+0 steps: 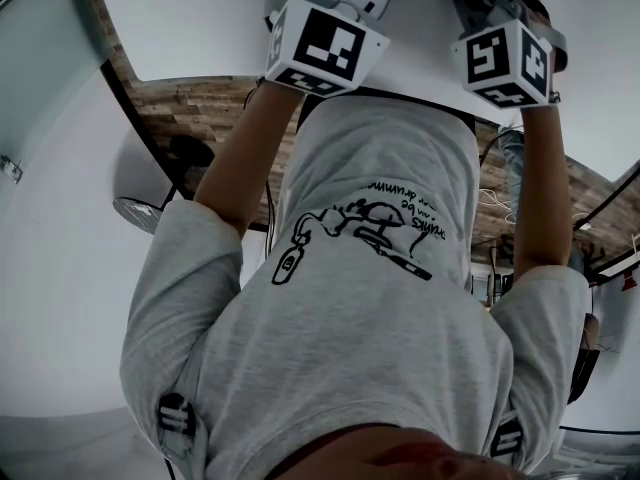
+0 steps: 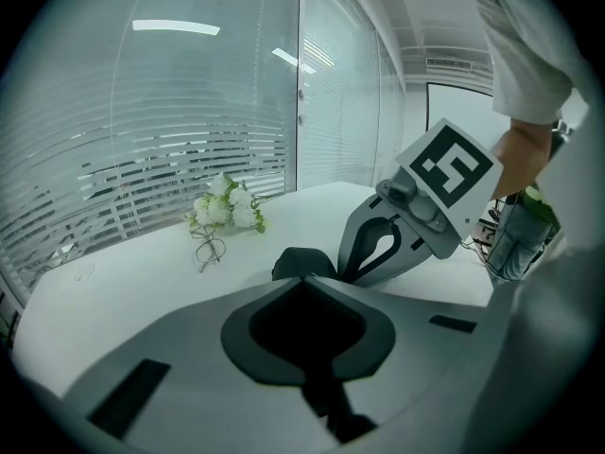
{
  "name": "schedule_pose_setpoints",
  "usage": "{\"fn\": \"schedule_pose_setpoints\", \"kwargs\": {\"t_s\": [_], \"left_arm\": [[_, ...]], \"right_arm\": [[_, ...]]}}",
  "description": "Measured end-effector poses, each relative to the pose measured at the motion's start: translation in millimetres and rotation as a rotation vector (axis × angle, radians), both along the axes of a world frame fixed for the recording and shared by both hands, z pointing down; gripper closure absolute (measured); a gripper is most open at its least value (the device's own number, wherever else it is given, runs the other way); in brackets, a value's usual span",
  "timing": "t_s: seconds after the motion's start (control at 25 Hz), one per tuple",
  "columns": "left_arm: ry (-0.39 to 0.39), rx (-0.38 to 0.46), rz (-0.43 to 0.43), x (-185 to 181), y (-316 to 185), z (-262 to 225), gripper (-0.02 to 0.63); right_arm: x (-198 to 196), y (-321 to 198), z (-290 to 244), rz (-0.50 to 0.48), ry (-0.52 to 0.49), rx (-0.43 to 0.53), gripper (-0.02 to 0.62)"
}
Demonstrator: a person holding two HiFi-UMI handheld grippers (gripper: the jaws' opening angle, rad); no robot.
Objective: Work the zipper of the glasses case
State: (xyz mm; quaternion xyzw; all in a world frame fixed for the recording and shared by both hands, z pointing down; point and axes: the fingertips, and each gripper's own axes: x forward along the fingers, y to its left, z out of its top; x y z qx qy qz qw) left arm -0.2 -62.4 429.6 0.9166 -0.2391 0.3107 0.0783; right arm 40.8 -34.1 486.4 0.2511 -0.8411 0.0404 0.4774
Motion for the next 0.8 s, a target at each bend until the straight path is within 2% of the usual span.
{"fn": "schedule_pose_setpoints", "kwargs": {"t_s": [0.8], "left_arm": [[0.006, 0.007, -0.003, 3.2, -0.3, -0.6, 0.584]], "right_arm": [[-15.5, 12.7, 0.0, 0.008, -0.067, -0.037, 0.588]]}}
